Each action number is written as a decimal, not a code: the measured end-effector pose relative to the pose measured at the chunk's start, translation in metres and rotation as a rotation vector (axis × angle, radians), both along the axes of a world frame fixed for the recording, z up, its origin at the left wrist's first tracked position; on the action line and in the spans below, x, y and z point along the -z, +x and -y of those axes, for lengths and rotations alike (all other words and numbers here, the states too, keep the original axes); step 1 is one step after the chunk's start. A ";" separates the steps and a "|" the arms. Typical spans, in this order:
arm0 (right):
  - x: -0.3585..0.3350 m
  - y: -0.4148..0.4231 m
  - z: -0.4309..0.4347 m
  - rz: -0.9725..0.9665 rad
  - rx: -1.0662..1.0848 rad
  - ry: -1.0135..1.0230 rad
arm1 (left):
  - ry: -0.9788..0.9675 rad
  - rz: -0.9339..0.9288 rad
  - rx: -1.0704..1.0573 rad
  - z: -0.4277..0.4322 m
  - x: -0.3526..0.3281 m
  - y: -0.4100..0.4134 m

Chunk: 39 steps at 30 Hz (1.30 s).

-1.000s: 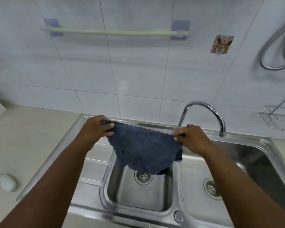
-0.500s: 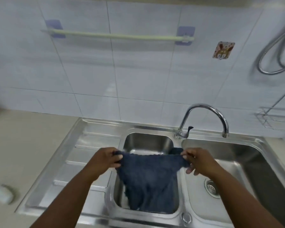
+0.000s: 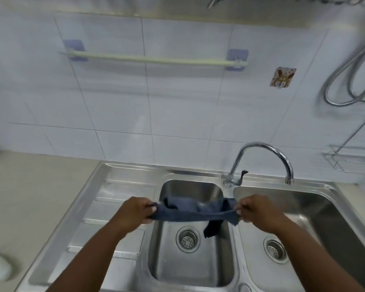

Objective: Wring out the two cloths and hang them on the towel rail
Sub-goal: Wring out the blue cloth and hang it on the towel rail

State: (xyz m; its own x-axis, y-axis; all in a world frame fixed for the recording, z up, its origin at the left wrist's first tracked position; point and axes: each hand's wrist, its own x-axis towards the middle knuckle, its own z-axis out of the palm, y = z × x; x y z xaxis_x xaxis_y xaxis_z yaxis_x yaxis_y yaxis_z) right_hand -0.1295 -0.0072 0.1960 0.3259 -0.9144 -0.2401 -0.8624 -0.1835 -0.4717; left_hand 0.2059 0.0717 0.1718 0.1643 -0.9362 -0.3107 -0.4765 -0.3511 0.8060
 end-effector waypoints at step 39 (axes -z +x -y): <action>-0.106 0.079 0.072 0.276 0.254 -0.854 | -0.530 -0.076 -0.293 0.087 -0.131 0.079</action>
